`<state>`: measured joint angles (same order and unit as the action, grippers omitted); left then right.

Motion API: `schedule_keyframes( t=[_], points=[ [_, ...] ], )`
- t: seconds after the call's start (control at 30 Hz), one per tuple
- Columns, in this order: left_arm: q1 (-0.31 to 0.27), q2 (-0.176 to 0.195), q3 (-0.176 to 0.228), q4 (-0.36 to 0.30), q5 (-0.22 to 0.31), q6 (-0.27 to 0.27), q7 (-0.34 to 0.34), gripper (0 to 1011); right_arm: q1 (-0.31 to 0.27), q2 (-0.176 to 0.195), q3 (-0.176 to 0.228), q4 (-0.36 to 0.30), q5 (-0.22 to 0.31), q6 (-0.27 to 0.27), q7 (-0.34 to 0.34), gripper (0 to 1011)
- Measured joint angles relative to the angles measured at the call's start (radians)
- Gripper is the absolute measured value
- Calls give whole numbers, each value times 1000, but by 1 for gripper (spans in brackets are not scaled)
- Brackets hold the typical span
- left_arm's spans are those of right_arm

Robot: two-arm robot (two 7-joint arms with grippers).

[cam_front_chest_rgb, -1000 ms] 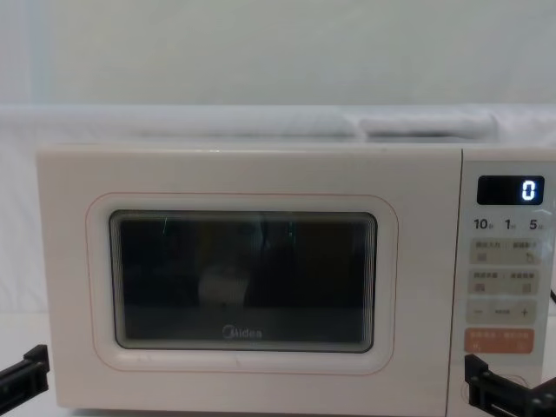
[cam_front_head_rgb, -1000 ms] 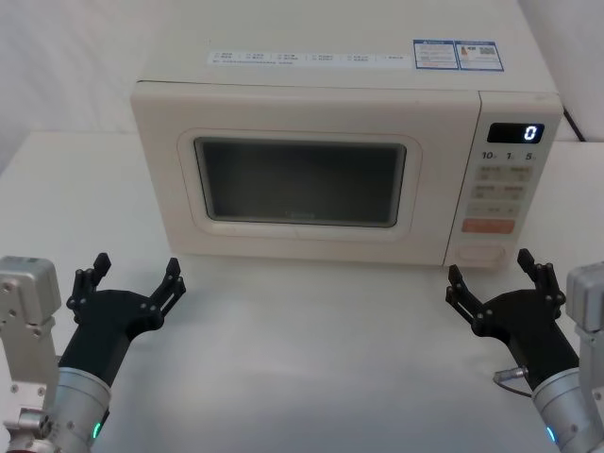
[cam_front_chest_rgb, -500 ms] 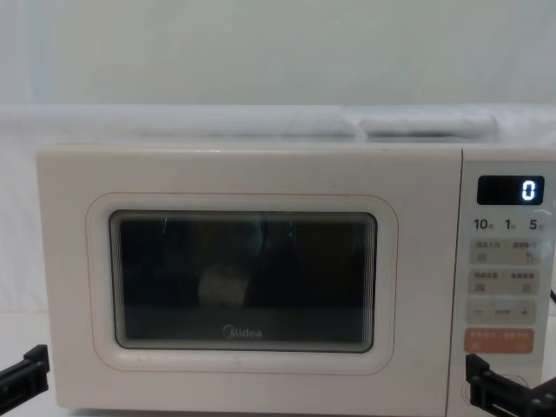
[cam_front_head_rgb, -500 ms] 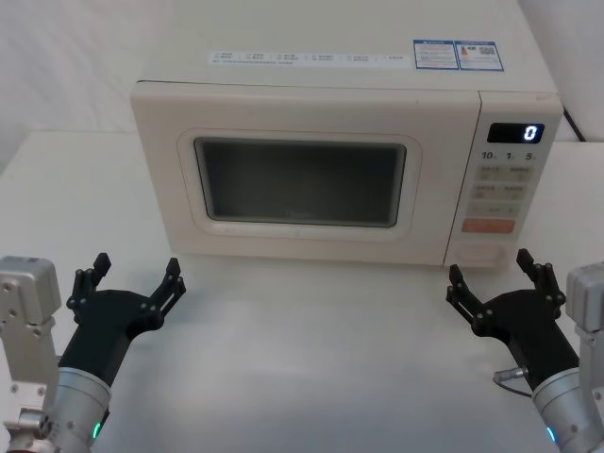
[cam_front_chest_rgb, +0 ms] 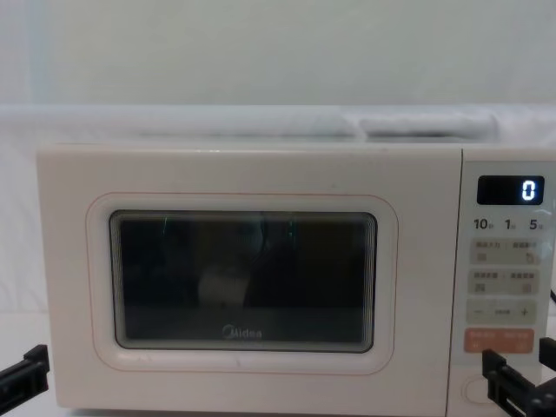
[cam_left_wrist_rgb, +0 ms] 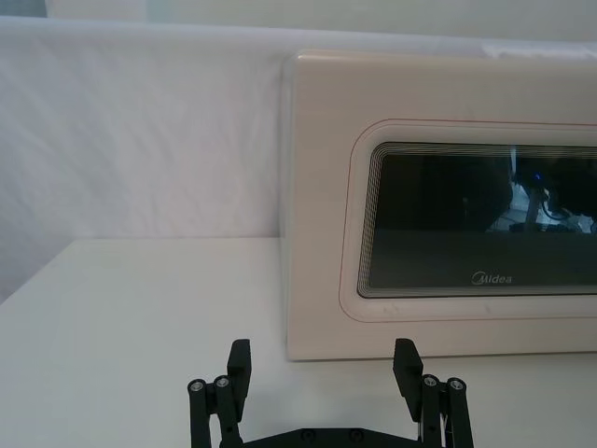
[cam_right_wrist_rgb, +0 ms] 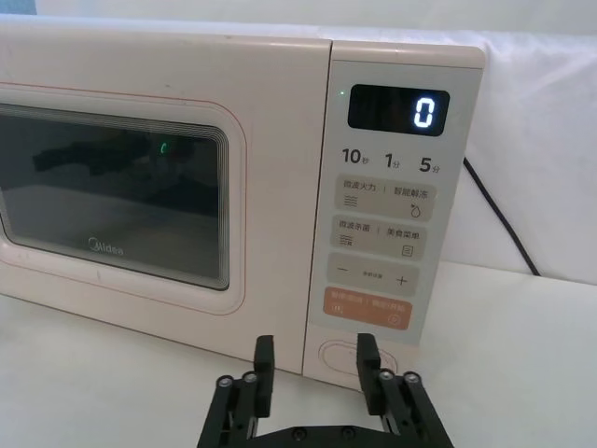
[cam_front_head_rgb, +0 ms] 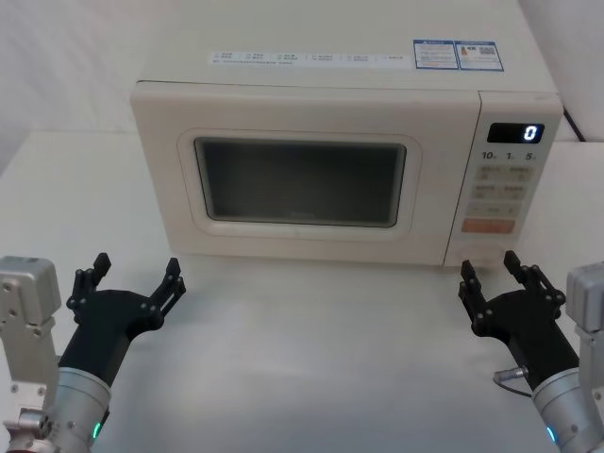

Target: Press the button to open the microwave door with one hand; close the microwave door with the other hand.

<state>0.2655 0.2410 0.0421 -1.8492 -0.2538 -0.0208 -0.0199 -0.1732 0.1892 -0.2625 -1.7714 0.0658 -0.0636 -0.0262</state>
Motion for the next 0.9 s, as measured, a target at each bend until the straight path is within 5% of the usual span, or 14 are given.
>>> schedule_keyframes(
  t=[0.6,0.9],
  points=[
    [0,0,0,0,0,0,0,1001,0,0,0,0,0,0,0,35],
    [0,0,0,0,0,0,0,1001,0,0,0,0,0,0,0,0]
  ],
)
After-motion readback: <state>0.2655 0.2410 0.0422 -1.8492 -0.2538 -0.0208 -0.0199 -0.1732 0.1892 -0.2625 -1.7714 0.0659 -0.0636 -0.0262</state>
